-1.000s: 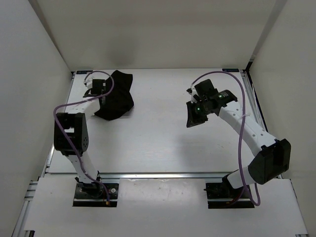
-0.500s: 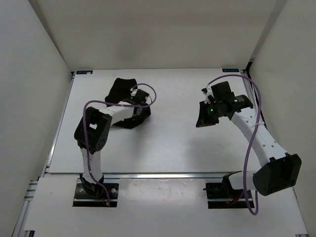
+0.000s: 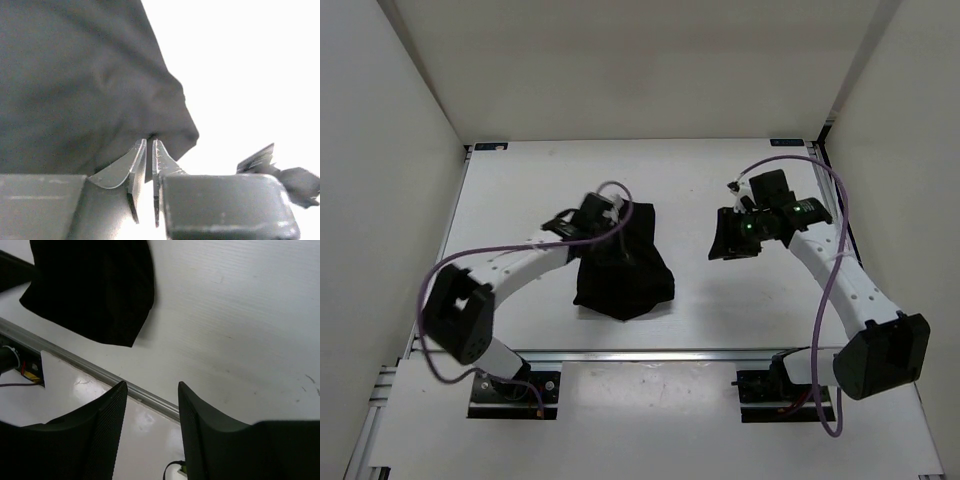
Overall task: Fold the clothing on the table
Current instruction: Flatten the skirt out
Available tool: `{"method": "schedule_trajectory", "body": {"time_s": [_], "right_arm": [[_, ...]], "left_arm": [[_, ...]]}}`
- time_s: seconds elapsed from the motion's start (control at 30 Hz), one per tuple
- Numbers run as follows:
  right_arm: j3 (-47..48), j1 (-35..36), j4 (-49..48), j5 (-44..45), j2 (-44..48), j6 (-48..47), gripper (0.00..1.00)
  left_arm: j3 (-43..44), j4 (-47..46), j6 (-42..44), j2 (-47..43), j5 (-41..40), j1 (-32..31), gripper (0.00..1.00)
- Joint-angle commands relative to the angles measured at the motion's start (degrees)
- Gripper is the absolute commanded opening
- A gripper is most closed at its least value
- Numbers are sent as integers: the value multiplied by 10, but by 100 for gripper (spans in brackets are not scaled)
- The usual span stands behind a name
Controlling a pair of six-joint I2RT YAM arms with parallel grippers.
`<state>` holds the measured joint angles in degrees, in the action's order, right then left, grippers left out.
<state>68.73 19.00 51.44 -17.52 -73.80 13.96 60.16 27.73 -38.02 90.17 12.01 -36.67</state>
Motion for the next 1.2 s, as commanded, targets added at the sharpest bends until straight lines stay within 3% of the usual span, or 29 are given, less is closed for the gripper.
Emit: {"method": "schedule_trajectory", "body": {"time_s": [0.0, 0.27, 0.67, 0.8, 0.87, 1.0, 1.1, 1.17], "right_arm": [[-1, 39, -43, -30, -40, 10, 51], [17, 166, -102, -15, -140, 23, 52], [11, 186, -155, -30, -261, 22, 47], [13, 197, -165, -13, -300, 16, 29], [31, 191, -153, -16, -316, 9, 2], [208, 209, -47, 82, -288, -9, 0], [419, 216, -6, 173, -249, -19, 0], [464, 206, -9, 231, -222, -12, 0]], "left_arm": [[9, -43, -49, -126, 45, 92, 23], [-65, 23, -12, -208, 20, 207, 24], [-142, 44, -7, -261, 18, 214, 22], [-145, 44, -6, -267, 19, 214, 23], [-145, 44, -6, -272, 21, 212, 23], [-145, 53, -6, -282, 13, 213, 23], [-146, 46, 0, -282, 10, 214, 23], [-149, 46, -1, -282, 15, 215, 23]]}}
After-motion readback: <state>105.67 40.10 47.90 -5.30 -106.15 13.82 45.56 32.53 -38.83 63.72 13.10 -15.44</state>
